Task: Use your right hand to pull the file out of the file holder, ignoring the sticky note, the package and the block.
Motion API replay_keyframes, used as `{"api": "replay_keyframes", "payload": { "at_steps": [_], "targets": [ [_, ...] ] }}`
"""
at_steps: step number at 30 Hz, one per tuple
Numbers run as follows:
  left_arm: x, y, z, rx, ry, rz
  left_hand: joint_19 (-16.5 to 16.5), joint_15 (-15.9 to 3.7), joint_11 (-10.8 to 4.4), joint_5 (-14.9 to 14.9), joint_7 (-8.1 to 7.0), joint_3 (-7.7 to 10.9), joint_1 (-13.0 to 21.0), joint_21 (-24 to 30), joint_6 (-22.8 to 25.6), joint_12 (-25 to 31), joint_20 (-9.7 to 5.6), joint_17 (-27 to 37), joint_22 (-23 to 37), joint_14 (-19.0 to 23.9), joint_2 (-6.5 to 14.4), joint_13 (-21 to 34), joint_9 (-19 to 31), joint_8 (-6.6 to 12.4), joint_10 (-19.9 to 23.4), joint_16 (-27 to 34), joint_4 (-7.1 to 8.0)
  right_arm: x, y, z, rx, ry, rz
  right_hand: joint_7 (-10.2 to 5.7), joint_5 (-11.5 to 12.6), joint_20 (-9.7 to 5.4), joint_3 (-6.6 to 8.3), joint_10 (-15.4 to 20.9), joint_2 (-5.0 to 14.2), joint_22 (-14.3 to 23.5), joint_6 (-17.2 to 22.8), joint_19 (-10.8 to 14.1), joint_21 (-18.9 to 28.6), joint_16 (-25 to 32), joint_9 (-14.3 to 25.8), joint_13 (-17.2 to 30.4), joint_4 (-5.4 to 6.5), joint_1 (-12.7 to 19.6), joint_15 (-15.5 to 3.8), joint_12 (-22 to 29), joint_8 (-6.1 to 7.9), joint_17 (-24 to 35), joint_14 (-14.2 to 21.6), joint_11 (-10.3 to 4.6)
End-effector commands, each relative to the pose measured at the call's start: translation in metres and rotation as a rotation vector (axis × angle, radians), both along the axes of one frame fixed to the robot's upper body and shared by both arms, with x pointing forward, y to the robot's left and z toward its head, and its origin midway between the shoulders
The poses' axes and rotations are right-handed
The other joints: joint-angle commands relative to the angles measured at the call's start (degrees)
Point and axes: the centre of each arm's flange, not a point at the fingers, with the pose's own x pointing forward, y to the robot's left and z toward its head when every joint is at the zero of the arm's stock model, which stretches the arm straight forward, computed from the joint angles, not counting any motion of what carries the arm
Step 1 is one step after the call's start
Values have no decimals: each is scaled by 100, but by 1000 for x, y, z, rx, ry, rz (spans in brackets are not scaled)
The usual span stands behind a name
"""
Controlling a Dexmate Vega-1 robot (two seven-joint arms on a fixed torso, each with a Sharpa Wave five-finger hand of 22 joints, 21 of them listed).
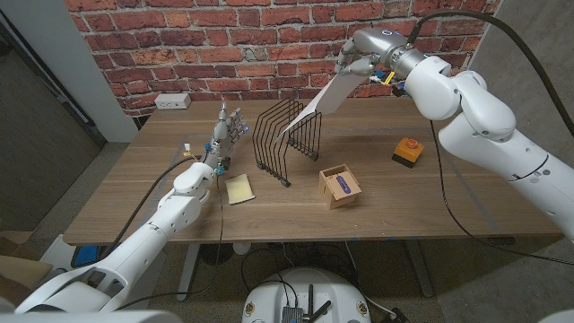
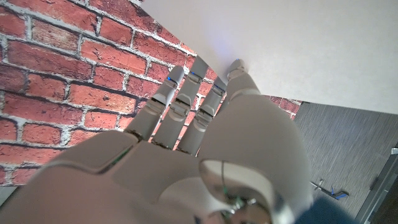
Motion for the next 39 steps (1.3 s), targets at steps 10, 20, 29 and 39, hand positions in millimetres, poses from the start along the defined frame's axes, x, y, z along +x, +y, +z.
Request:
{"api": "replay_keyframes", "payload": {
  "at_steps": [10, 20, 29, 39],
  "targets": [
    [0, 0, 0, 0, 0, 0, 30, -20, -42, 39, -31, -34, 5, 42, 30, 36, 10, 16, 32, 37, 63, 31, 21, 43, 7, 36, 37, -12, -19, -16, 114, -54, 0, -19, -19, -801, 56, -28, 7, 7, -15, 55, 15, -25, 24, 26, -3, -76, -408, 5, -31, 25, -21, -11],
    [0, 0, 0, 0, 0, 0, 31, -17, -49, 39, -33, -34, 5, 43, 29, 35, 10, 16, 32, 34, 63, 31, 21, 42, 3, 35, 37, -21, -28, -19, 153, -78, 2, -16, -22, -800, 68, -38, 8, 8, -8, 60, 14, -29, 26, 21, -11, -77, -408, 1, -35, 38, -20, -9],
    [0, 0, 0, 0, 0, 0, 31, -20, -46, 39, -31, -34, 5, 43, 33, 34, 13, 16, 32, 35, 64, 31, 21, 44, 1, 35, 37, -27, -32, -19, 173, -100, 6, -18, -23, -801, 77, -51, 9, 8, -14, 67, 13, -44, 27, 19, -9, -99, -412, -2, -47, 44, -34, -8],
    [0, 0, 0, 0, 0, 0, 32, -14, -40, 39, -26, -35, 5, 43, 32, 32, 13, 16, 32, 34, 64, 31, 21, 43, -6, 35, 38, -36, -40, -25, 232, -144, -18, -19, -24, -801, 87, -54, 10, 8, -18, 74, 12, -49, 30, 29, -10, -117, -409, 6, -57, 56, -39, -7]
  ]
}}
